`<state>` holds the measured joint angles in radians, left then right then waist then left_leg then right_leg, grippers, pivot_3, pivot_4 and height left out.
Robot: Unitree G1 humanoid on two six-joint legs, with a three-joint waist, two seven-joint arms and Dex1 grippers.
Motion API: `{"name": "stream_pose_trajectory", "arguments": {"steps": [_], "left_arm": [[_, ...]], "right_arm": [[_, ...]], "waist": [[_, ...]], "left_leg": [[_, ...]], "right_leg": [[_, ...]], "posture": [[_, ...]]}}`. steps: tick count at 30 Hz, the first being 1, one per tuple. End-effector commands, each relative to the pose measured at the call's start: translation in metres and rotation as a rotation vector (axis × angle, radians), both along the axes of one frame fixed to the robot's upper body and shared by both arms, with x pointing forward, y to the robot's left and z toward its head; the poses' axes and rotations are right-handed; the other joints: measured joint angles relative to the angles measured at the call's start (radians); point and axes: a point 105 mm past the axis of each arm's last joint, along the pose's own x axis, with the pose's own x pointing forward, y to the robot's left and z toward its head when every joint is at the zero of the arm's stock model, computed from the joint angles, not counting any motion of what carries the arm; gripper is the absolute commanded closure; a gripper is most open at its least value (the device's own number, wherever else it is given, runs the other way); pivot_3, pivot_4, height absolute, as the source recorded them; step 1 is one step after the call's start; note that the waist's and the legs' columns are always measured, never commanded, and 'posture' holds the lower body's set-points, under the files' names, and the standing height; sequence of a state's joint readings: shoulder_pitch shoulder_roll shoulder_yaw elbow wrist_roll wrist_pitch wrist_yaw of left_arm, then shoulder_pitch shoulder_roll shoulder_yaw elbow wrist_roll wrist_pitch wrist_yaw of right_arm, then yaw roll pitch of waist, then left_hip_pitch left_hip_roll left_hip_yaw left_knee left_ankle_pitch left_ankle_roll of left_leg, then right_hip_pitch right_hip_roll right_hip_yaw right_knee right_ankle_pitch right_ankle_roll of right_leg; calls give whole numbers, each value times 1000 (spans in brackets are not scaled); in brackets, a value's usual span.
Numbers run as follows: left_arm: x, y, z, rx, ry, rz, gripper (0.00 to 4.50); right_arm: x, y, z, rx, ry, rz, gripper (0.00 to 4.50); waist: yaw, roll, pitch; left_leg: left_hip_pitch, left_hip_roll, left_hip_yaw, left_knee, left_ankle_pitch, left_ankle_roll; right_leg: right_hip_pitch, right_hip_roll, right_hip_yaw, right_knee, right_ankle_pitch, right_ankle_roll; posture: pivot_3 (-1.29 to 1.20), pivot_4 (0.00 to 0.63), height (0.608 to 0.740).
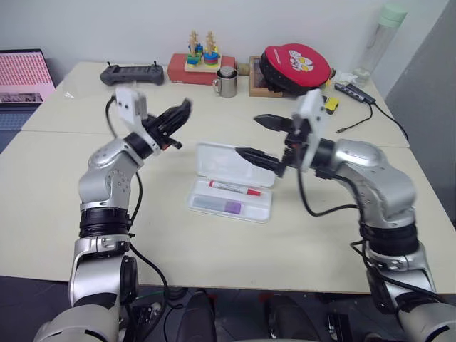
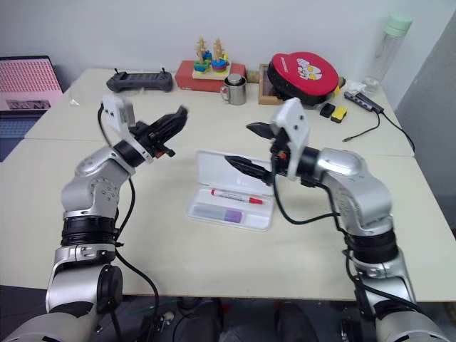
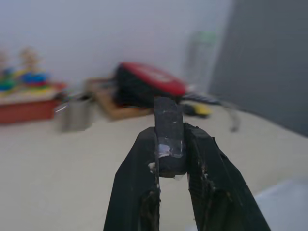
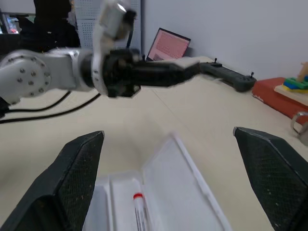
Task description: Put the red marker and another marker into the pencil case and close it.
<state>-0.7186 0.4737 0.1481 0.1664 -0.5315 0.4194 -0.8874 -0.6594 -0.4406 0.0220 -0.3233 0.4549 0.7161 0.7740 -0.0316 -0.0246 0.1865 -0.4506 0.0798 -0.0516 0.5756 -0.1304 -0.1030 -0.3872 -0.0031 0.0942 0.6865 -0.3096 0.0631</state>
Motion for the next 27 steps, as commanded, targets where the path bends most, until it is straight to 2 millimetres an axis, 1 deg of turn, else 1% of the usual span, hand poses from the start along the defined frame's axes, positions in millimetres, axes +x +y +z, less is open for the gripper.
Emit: {"name": "stream_pose_trajectory", "arguments": {"steps": [1,3,5,7,9,10,12,15,19,21,25,27], "left_arm": [[-52,-54,-25,217,33,-389,4045],[-57,-63,-57,369,77,-447,4045],[-57,-66,-78,459,107,-474,4045],[-49,-63,-99,557,122,-466,4045],[-45,-60,-111,622,123,-474,4045],[-43,-60,-113,637,123,-479,4045],[-39,-62,-109,615,106,-479,4045],[-35,-65,-108,619,102,-497,4045],[-36,-68,-113,613,120,-536,4045],[-36,-66,-118,647,113,-533,4045],[-40,-67,-113,616,128,-558,4045],[-40,-66,-115,630,132,-553,4045]], "right_arm": [[-20,-21,1,-40,-13,-9,0],[-19,-29,-2,-47,-6,-56,0],[-19,-34,-5,-54,1,-86,0],[-21,-35,-12,-79,17,-97,0],[-25,-35,-20,-103,37,-100,0],[-26,-36,-23,-114,46,-101,0],[-28,-35,-29,-133,54,-109,0],[-30,-34,-35,-142,66,-126,0],[-32,-31,-36,-128,67,-135,0],[-32,-30,-36,-129,68,-138,0],[-32,-30,-38,-135,70,-142,0],[-32,-29,-38,-133,71,-140,0]], "waist": [[-1,0,0],[-4,0,0],[-14,0,0],[-21,0,0],[-24,0,0],[-25,0,0],[-24,0,0],[-21,0,0],[-18,0,0],[-19,0,0],[-19,0,0],[-19,0,0]], "left_leg": [[1,0,0,0,0,0],[2,0,0,0,0,0],[4,0,1,1,0,1],[4,0,0,1,2,3],[5,0,0,1,3,5],[5,0,0,1,3,5],[4,0,1,2,3,5],[1,0,1,2,3,5],[0,0,1,2,3,5],[0,0,1,1,3,5],[0,0,0,1,3,5],[0,0,0,2,3,5]], "right_leg": [[1,0,0,0,0,0],[1,0,1,0,0,0],[1,1,3,2,-1,0],[1,2,3,2,-3,4],[1,2,3,2,-2,5],[1,2,3,2,-2,6],[1,2,4,2,-1,6],[-1,2,4,1,-1,6],[-1,2,3,0,-2,4],[-1,2,3,0,-1,3],[-1,2,3,1,-2,4],[-1,2,3,1,-2,4]], "posture": [[0,150,740],[0,150,740],[0,150,740],[0,150,740],[0,150,740],[0,150,740],[0,150,740],[0,150,740],[0,150,740],[0,150,740],[0,150,740],[0,150,740]]}}
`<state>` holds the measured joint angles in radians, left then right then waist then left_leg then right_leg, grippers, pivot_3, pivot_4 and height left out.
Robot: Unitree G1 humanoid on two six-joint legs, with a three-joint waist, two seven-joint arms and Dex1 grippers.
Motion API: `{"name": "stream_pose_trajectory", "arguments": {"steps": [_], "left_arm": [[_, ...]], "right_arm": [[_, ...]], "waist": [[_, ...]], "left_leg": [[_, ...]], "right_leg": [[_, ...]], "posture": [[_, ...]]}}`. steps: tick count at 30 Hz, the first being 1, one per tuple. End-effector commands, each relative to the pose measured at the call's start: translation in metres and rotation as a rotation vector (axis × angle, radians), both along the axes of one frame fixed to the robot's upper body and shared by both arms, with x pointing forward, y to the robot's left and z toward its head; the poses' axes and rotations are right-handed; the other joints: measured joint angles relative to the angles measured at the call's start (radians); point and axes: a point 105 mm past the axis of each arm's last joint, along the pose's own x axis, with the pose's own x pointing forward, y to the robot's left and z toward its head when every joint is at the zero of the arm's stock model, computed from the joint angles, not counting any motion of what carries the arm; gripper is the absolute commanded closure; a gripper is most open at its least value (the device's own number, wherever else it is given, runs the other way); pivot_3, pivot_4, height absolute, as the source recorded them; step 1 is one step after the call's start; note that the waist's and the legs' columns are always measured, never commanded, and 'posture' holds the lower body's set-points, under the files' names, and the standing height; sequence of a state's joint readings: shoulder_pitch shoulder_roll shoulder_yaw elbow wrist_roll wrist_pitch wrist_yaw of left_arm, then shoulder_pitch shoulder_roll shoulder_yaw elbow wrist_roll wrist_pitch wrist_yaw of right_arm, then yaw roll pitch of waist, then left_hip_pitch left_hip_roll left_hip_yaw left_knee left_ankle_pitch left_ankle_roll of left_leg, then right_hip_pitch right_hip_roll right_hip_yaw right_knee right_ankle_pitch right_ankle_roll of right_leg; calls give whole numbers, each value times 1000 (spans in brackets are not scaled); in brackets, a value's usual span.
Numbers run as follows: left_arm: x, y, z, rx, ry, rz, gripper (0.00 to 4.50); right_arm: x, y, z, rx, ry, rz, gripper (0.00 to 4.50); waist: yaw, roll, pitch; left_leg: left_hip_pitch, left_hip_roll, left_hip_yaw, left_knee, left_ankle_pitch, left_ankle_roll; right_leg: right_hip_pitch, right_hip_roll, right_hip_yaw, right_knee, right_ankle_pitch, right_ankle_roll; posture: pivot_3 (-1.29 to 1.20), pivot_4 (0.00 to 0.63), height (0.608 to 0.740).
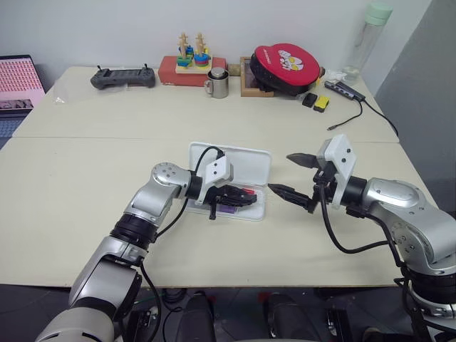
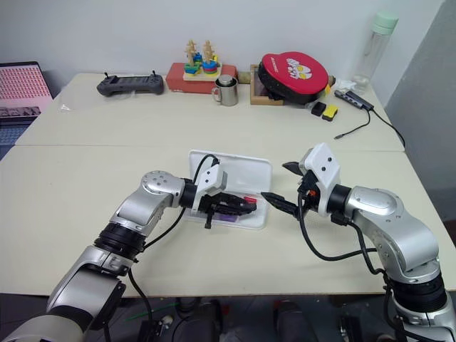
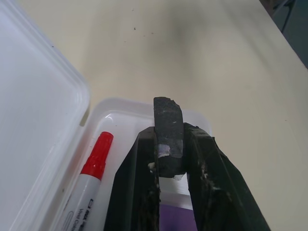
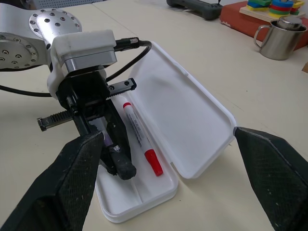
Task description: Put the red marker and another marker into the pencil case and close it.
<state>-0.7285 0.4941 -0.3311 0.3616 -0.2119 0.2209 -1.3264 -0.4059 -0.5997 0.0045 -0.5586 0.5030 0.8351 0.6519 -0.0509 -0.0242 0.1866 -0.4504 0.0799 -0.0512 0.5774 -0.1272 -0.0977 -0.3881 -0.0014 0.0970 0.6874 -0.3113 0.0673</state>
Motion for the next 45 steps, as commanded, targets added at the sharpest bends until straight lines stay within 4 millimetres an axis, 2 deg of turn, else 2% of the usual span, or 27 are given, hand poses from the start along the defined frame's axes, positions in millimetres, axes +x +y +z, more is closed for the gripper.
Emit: {"name": "stream_pose_trajectory", "arguments": {"steps": [1,2,4,6,16,18,20,21,22,23,27,29,32,36,38,41,45], "left_arm": [[-2,-1,8,-12,-23,-19,4045],[-2,-2,8,-15,-19,-20,4045],[-3,-3,8,-19,-15,-20,3349],[-4,-3,7,-13,-13,-20,3174],[-5,-5,9,-40,6,-13,1111],[-4,-5,19,-86,13,0,678],[-2,6,40,-163,-8,60,368],[-2,15,51,-206,-21,100,128],[-2,21,58,-233,-29,127,29],[-4,29,64,-258,-34,164,0],[-7,64,74,-286,-56,316,0],[-9,78,79,-299,-68,379,0],[-14,105,91,-337,-104,480,0],[-21,124,105,-369,-149,560,0],[-23,129,110,-382,-165,587,0],[-26,140,118,-434,-185,644,0],[-28,141,123,-480,-190,661,0]], "right_arm": [[-5,4,9,6,-43,20,0],[-5,4,9,6,-44,20,0],[-4,5,8,4,-45,19,0],[-3,5,8,3,-45,18,0],[-3,6,8,1,-43,18,0],[0,7,12,17,-56,14,0],[13,10,25,43,-86,-1,0],[23,12,33,63,-103,-15,269],[30,13,40,77,-113,-24,337],[39,14,45,82,-120,-35,462],[69,18,54,69,-121,-60,1475],[84,20,54,54,-108,-74,2142],[112,31,52,18,-82,-110,2803],[136,45,43,-51,-54,-133,4054],[142,50,40,-75,-46,-126,4495],[149,61,28,-143,-34,-100,4495],[150,66,13,-220,-6,-50,4495]], "waist": [[0,0,0],[0,0,0],[0,0,0],[0,0,0],[0,0,0],[0,0,0],[-3,0,0],[-8,0,0],[-12,0,0],[-20,0,1],[-23,1,0],[-24,0,0],[-24,0,1],[-25,0,1],[-21,0,1],[-16,0,1],[-13,0,1]], "left_leg": [[0,0,0,0,0,0],[0,0,0,0,0,0],[0,0,0,0,0,0],[0,0,0,0,0,0],[0,0,0,0,0,0],[0,0,0,0,0,0],[0,0,0,0,0,0],[0,0,0,1,0,0],[0,0,0,1,0,0],[1,0,0,1,0,0],[5,1,-1,0,0,0],[5,0,0,0,0,0],[4,0,0,0,0,0],[4,1,0,-1,0,0],[4,0,0,-1,0,0],[3,0,1,-1,0,0],[3,1,1,-2,0,0]], "right_leg": [[0,0,0,0,0,0],[0,0,0,0,0,1],[0,0,0,0,0,1],[0,0,0,0,0,0],[0,0,0,1,0,0],[0,0,0,1,0,0],[0,0,0,1,0,0],[0,0,0,1,0,0],[0,0,1,2,0,0],[0,0,1,3,0,0],[1,1,0,7,-1,-1],[1,0,0,7,-1,-1],[0,0,0,7,0,-3],[-1,0,0,8,0,-4],[-1,0,0,7,1,-5],[-1,0,0,6,1,-5],[-1,0,-1,6,1,-6]], "posture": [[0,150,740],[0,150,740],[0,150,740],[0,150,740],[0,150,740],[0,150,740],[0,150,740],[0,150,740],[0,150,740],[0,150,740],[0,150,740],[0,150,740],[0,150,740],[0,150,740],[0,150,740],[0,150,740],[0,150,740]]}}
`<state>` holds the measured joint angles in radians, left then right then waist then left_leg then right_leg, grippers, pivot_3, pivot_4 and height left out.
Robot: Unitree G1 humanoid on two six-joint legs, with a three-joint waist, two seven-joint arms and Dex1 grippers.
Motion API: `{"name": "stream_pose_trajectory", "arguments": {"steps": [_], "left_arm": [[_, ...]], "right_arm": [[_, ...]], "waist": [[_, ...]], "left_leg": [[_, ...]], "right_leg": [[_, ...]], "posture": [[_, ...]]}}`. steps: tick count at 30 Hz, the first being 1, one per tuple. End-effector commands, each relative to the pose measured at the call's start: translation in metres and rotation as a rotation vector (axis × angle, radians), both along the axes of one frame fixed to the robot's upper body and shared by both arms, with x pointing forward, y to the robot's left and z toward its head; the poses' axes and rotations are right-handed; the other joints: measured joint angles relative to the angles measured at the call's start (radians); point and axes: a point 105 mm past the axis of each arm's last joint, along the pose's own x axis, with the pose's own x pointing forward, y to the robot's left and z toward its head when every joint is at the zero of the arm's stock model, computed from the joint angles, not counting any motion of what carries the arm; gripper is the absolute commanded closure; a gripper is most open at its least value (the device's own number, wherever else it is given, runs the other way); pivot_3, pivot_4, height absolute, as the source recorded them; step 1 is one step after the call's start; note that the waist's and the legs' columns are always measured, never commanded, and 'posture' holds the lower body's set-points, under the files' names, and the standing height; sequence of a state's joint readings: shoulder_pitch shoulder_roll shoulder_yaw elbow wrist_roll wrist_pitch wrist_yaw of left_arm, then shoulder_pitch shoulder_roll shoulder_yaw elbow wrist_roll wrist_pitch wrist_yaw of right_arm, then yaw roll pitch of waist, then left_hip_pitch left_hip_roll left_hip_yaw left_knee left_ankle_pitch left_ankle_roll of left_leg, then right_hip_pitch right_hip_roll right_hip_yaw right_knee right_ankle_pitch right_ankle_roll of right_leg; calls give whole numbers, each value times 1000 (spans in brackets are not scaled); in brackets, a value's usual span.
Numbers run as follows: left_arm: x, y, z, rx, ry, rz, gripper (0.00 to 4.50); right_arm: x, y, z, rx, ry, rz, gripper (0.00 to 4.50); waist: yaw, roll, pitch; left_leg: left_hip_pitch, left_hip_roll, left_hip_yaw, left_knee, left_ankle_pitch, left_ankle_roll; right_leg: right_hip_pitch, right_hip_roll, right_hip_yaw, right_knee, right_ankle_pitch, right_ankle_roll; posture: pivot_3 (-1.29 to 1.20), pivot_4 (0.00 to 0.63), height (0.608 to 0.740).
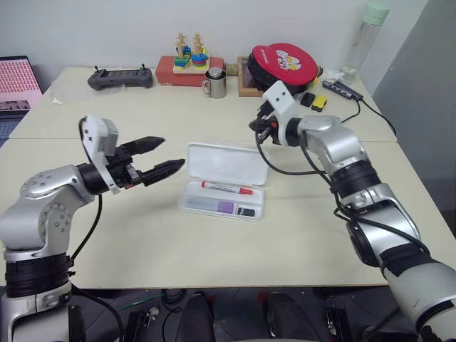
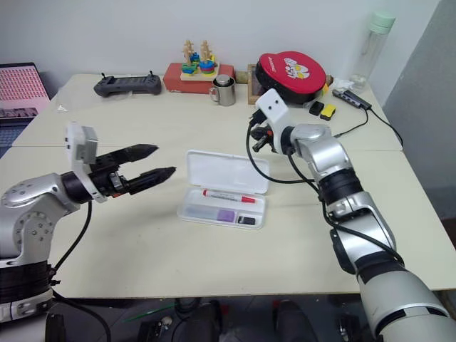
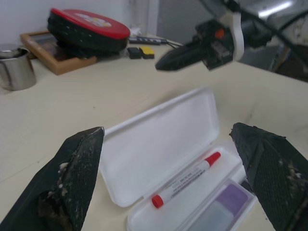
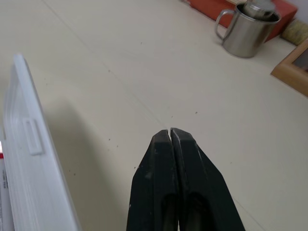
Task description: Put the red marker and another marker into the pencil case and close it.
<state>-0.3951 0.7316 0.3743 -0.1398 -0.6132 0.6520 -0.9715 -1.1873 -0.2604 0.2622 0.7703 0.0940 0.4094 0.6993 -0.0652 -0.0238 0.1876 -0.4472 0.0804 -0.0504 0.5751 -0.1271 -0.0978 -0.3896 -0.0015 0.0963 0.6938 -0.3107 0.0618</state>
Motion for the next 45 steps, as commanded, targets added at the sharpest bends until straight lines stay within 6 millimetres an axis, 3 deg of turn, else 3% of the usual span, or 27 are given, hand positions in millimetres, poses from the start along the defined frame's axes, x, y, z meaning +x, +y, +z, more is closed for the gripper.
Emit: {"name": "stream_pose_trajectory", "arguments": {"steps": [1,5,9,16,21,30,37,40,41,45], "left_arm": [[-10,-2,19,-33,-73,-2,0],[-14,-4,21,-40,-77,-12,0],[-15,-6,11,0,-35,-32,0],[-11,-8,10,15,-30,-40,0],[-8,-14,2,51,-3,-68,0],[-8,-17,-5,73,20,-92,0],[-8,-17,-11,87,38,-94,0],[-5,-15,-22,116,69,-65,0],[-4,-14,-25,123,75,-54,0],[12,-1,-28,104,67,67,0]], "right_arm": [[-3,7,2,-84,-25,91,4495],[-10,10,-7,-127,-8,153,4495],[-37,17,-11,-137,14,317,4495],[-65,17,-10,-149,10,386,4495],[-98,25,-44,-222,30,441,4495],[-109,25,-91,-276,85,379,4495],[-108,18,-105,-248,143,333,4495],[-108,14,-112,-240,166,313,4495],[-108,14,-113,-239,168,310,4495],[-108,20,-82,-9,136,297,4495]], "waist": [[3,0,0],[5,0,0],[6,0,0],[8,0,0],[8,0,0],[8,-1,0],[8,-2,-1],[8,-2,-1],[8,-2,-1],[8,-3,-2]], "left_leg": [[0,0,0,0,0,0],[0,0,0,0,0,0],[0,0,0,0,0,0],[0,0,-1,0,0,0],[0,0,0,0,0,0],[1,0,0,1,0,-1],[6,0,0,1,0,-1],[8,0,0,1,0,-1],[9,0,0,1,0,-1],[13,1,1,0,0,-1]], "right_leg": [[0,0,0,0,0,0],[0,0,0,0,0,0],[0,0,0,0,0,0],[0,0,-1,0,0,0],[0,0,0,0,0,0],[1,0,0,1,-2,3],[4,0,1,1,-3,4],[6,0,1,0,-3,4],[7,0,1,0,-3,4],[10,0,1,0,-4,3]], "posture": [[0,150,740],[0,150,740],[0,150,740],[0,150,740],[0,150,740],[0,150,740],[0,150,740],[0,150,740],[0,150,740],[0,150,740]]}}
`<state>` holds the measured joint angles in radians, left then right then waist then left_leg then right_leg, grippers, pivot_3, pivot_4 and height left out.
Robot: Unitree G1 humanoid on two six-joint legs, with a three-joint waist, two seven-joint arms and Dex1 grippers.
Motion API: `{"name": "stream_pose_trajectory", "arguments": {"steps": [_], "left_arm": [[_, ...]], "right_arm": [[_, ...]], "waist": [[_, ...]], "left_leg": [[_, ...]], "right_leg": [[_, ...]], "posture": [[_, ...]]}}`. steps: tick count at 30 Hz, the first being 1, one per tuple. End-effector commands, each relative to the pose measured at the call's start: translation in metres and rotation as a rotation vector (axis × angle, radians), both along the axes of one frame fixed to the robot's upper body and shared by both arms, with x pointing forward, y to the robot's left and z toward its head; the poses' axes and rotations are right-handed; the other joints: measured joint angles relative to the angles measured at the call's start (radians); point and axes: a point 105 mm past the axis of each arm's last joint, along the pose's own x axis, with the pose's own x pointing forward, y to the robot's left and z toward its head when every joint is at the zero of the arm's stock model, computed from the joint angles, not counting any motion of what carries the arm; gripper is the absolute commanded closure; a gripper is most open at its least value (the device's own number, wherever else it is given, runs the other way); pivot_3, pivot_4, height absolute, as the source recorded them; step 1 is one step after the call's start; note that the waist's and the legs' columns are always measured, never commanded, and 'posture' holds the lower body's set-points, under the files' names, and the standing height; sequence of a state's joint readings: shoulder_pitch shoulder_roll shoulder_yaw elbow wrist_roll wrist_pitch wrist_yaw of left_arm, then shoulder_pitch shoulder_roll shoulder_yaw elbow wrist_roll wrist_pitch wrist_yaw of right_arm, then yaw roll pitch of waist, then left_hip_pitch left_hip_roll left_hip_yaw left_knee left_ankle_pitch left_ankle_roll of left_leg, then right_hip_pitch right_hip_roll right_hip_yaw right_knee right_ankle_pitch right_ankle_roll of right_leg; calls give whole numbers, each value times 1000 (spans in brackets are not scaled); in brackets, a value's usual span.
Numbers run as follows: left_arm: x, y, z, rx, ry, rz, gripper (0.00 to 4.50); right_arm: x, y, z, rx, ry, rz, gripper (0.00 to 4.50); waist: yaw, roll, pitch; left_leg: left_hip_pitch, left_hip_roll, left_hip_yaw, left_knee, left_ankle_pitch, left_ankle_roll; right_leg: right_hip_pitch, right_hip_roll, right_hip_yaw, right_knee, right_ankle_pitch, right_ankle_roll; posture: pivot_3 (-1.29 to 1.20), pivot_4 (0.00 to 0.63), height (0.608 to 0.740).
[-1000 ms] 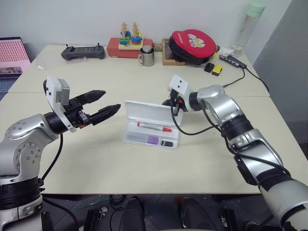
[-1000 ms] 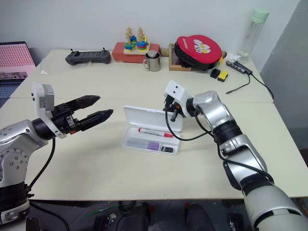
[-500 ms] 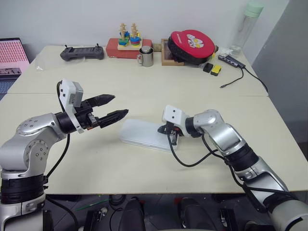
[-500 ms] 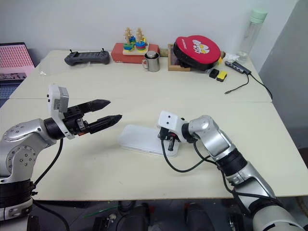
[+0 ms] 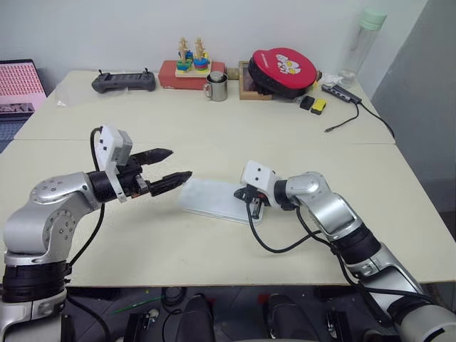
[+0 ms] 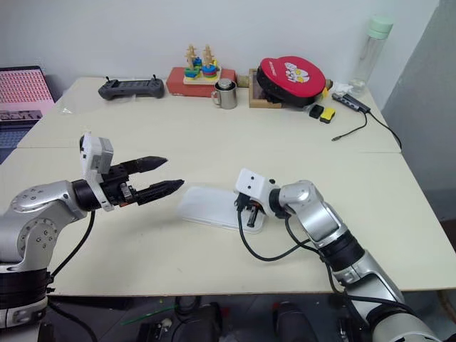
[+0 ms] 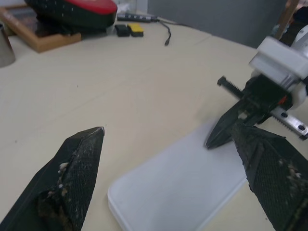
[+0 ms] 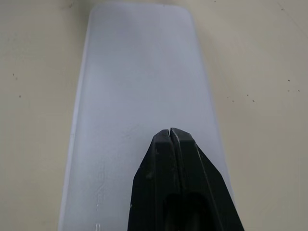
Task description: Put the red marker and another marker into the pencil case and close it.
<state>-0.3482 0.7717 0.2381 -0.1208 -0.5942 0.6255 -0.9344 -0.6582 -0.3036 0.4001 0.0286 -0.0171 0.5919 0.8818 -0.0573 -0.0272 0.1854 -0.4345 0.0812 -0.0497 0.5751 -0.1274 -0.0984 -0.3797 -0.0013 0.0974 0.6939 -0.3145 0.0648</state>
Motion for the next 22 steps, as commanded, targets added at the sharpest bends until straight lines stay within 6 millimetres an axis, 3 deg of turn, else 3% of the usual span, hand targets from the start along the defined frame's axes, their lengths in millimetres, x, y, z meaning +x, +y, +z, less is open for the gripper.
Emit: {"name": "stream_pose_trajectory", "arguments": {"steps": [1,3,5,9,10,14,17,21,22], "left_arm": [[14,18,6,20,-52,126,0],[30,49,2,17,-52,304,0],[36,65,-3,25,-51,383,0],[41,83,-12,68,-58,455,0],[40,87,-16,85,-54,465,0],[37,100,-20,74,-50,498,0],[38,100,-18,77,-54,492,0],[36,102,-22,123,-36,485,0],[37,102,-19,118,-42,489,0]], "right_arm": [[-1,-6,16,169,45,-44,4495],[9,-30,40,310,36,-151,4142],[16,-58,51,369,22,-245,3705],[23,-98,57,408,6,-380,2647],[24,-107,57,415,2,-407,2554],[23,-152,46,425,14,-534,1445],[18,-160,42,400,11,-547,819],[16,-156,49,406,-27,-530,5],[16,-154,50,412,-29,-529,5]], "waist": [[0,0,0],[1,0,0],[3,0,0],[6,0,0],[6,0,0],[6,0,1],[6,0,1],[-1,1,1],[-1,1,1]], "left_leg": [[0,0,0,0,0,0],[0,0,0,0,0,0],[-1,0,0,0,0,0],[-2,-1,1,-2,0,0],[-2,0,1,-2,0,0],[-3,0,2,-4,-1,-2],[-4,0,2,-4,-2,-2],[-4,0,2,-4,-2,-2],[-4,0,2,-4,-2,-2]], "right_leg": [[0,0,0,0,0,0],[0,0,0,0,0,0],[-1,0,1,0,0,0],[0,-1,0,-4,0,0],[0,-1,0,-5,0,0],[-1,-1,1,-6,1,-2],[-1,-1,1,-8,0,-2],[-1,-1,1,-8,0,-1],[-1,-1,1,-8,0,0]], "posture": [[0,150,740],[0,150,740],[0,150,740],[0,150,740],[0,150,740],[0,150,740],[0,150,740],[0,150,740],[0,150,740]]}}
